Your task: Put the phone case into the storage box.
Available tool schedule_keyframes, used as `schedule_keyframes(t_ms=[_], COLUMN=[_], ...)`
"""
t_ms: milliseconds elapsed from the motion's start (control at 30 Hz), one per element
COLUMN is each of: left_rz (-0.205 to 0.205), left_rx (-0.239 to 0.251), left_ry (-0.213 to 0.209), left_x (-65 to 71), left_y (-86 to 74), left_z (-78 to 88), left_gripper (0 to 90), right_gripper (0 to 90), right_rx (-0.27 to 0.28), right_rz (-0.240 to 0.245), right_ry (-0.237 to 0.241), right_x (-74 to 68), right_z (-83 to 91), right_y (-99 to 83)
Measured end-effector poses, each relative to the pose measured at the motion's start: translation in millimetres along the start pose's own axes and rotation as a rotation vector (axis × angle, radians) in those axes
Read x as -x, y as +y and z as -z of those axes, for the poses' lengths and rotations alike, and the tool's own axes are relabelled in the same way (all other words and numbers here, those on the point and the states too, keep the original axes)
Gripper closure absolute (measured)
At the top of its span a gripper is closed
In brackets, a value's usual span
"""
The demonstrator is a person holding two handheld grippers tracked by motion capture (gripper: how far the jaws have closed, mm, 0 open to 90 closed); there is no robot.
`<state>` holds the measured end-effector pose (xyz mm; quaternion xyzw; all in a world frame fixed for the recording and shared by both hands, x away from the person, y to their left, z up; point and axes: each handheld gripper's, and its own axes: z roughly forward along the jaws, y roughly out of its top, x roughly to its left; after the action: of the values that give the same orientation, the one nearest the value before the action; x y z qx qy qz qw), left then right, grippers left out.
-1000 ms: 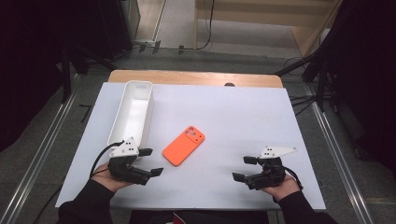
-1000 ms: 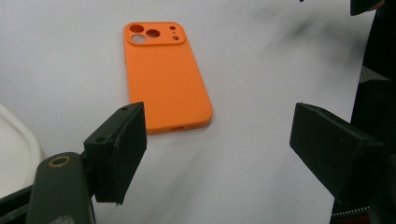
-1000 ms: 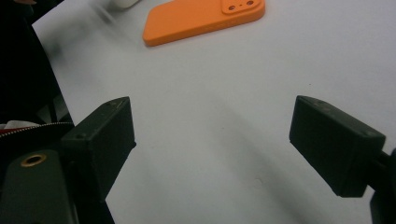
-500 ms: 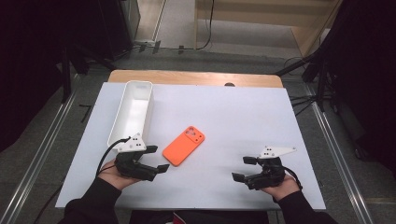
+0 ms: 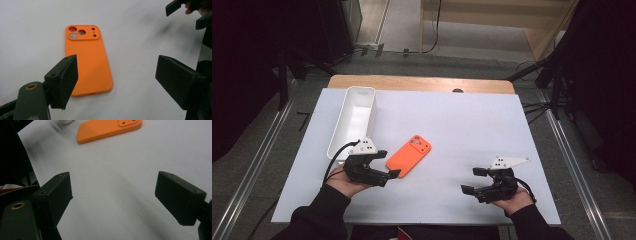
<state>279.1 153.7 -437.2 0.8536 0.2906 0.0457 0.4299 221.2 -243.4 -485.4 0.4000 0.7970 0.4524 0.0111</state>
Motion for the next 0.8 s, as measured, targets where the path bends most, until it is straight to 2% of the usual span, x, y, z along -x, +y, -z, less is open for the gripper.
schedule_keyframes(t_ms=[133,467,567,800], left_rz=[0.013,0.005,-0.013,-0.010], left_rx=[0.011,0.020,0.023,0.021], left_ry=[0.008,0.021,0.030,0.045], left_x=[-1.1,-5.0,-6.7,-8.8], left_y=[6.0,17.8,21.3,28.8], left_z=[-3.1,-10.4,-11.9,-18.4], left_gripper=[18.3,18.2,18.2,18.2], right_gripper=[13.2,13.2,13.2,13.2], right_rx=[-0.001,0.000,-0.001,-0.006], right_rz=[-0.001,-0.001,-0.002,-0.001], right_ry=[0.000,0.000,0.000,0.000], right_x=[0.0,0.6,0.7,1.0], right_z=[0.0,0.2,0.2,0.0], right_y=[0.0,-0.2,-0.1,-0.2])
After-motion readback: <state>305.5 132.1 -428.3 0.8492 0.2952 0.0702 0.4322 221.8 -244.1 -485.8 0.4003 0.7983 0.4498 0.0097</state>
